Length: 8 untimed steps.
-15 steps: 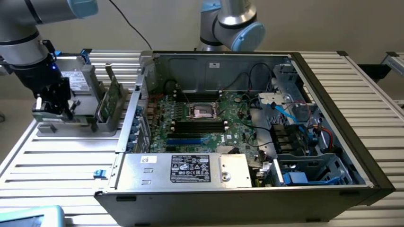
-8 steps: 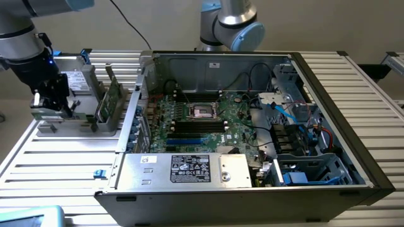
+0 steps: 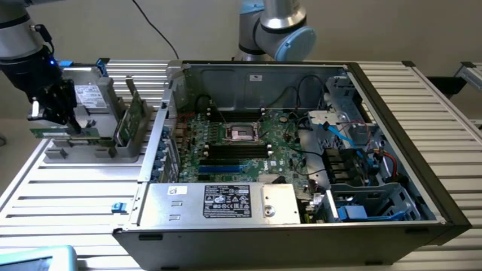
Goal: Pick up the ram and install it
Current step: 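Pick up the ram and move it above insertion slot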
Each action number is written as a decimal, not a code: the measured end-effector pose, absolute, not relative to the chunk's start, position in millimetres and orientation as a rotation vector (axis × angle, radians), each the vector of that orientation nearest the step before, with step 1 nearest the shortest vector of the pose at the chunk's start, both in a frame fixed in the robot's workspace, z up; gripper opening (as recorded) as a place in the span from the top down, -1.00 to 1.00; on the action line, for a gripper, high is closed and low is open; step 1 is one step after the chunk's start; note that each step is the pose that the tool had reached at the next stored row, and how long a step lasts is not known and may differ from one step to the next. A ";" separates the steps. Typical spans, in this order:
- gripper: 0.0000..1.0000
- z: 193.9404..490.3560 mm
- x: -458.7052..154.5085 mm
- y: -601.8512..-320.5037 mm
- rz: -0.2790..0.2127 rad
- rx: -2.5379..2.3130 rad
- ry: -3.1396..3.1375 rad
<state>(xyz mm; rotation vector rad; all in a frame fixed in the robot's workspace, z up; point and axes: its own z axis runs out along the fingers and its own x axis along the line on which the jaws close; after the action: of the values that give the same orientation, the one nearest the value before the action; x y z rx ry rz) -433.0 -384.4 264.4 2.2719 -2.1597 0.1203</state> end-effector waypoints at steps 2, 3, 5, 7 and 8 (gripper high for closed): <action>0.72 269.5 -433.3 -384.3 0.126 2.278 -2.157; 0.72 272.2 -433.3 -384.3 0.129 2.281 -2.155; 0.72 278.4 -433.3 -384.4 0.133 2.284 -2.155; 0.72 286.7 -433.4 -384.3 0.135 2.285 -2.155; 0.72 290.9 -433.3 -384.3 0.135 2.286 -2.155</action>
<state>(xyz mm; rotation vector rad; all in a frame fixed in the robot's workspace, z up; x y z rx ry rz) -433.3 -384.3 290.9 2.2862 -2.1551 0.1354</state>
